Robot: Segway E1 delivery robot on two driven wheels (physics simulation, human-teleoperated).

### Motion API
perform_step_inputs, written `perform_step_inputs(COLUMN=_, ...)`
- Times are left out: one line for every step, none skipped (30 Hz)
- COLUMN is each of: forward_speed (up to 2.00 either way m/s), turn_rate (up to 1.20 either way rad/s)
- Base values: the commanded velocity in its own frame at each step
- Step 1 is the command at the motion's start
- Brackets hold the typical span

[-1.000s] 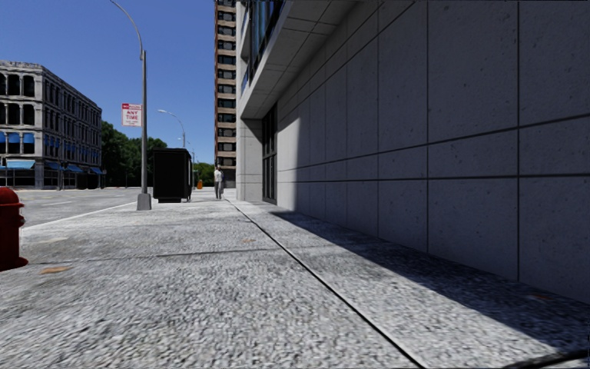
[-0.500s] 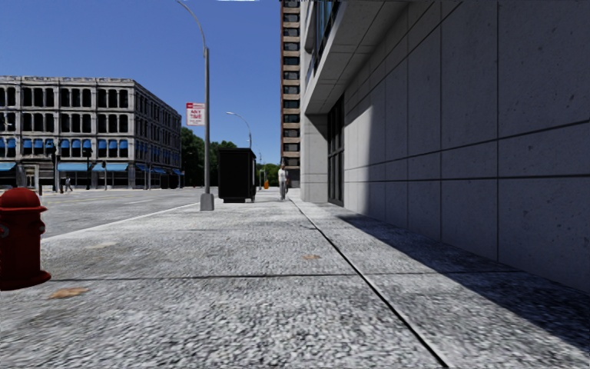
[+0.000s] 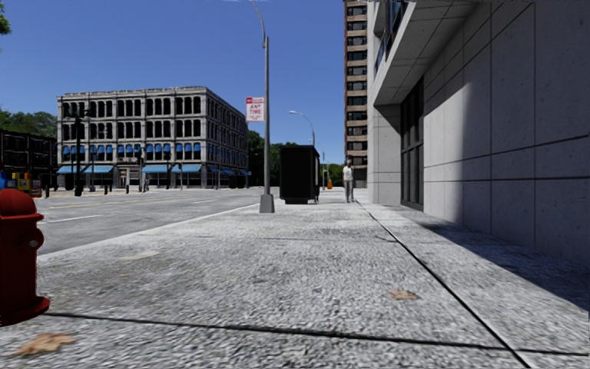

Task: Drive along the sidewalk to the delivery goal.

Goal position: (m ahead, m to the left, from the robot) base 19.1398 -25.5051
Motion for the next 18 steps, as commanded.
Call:
perform_step_inputs(forward_speed=2.00, turn_rate=0.54)
perform_step_inputs(forward_speed=2.00, turn_rate=0.54)
perform_step_inputs(forward_speed=2.00, turn_rate=0.54)
perform_step_inputs(forward_speed=2.00, turn_rate=0.54)
perform_step_inputs(forward_speed=2.00, turn_rate=0.54)
perform_step_inputs(forward_speed=2.00, turn_rate=0.53)
perform_step_inputs(forward_speed=2.00, turn_rate=0.53)
perform_step_inputs(forward_speed=2.00, turn_rate=0.42)
perform_step_inputs(forward_speed=2.00, turn_rate=0.00)
perform_step_inputs(forward_speed=2.00, turn_rate=0.00)
perform_step_inputs(forward_speed=2.00, turn_rate=0.00)
perform_step_inputs(forward_speed=2.00, turn_rate=0.00)
perform_step_inputs(forward_speed=2.00, turn_rate=0.00)
perform_step_inputs(forward_speed=2.00, turn_rate=0.00)
perform_step_inputs(forward_speed=2.00, turn_rate=0.00)
perform_step_inputs(forward_speed=2.00, turn_rate=0.00)
perform_step_inputs(forward_speed=2.00, turn_rate=0.00)
perform_step_inputs(forward_speed=2.00, turn_rate=0.00)
